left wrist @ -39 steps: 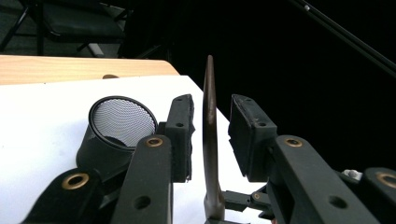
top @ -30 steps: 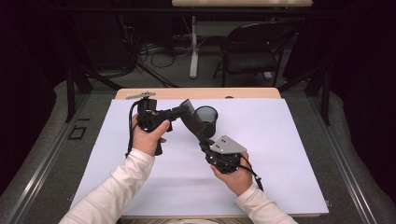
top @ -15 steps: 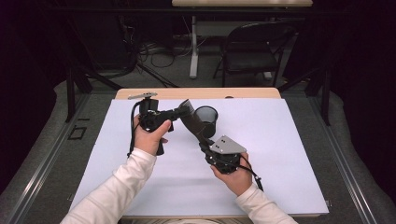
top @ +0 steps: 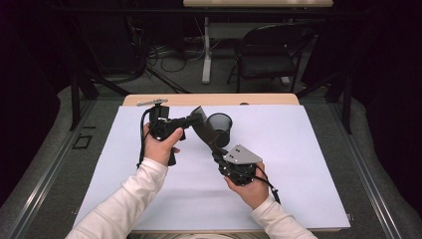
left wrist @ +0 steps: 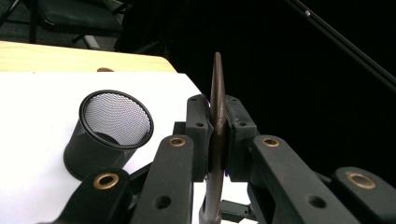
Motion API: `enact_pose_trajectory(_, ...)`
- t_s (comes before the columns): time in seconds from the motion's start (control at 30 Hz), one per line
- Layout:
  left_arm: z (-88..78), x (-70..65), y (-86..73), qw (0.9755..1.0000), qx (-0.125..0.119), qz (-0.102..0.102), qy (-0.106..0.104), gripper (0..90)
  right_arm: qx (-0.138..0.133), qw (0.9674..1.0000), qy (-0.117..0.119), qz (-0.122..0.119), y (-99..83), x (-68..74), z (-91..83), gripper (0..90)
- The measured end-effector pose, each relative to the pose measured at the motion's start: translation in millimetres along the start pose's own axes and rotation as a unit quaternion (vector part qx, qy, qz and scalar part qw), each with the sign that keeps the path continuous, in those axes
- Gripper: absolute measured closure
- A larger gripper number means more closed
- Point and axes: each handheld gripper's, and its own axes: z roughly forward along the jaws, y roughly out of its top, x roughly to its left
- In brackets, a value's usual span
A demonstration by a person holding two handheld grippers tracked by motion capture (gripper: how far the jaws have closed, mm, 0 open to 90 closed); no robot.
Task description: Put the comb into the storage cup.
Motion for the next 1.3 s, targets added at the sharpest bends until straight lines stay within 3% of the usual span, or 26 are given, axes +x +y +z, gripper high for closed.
enact_pose_trajectory(1.3, 6.9, 0.4, 2.5, 0.9998, 0.004, -0.017, 0.004, 84.0, 0.008, 0.9998, 0.005, 0.015, -1.1, -3.3, 2.5, 72.1)
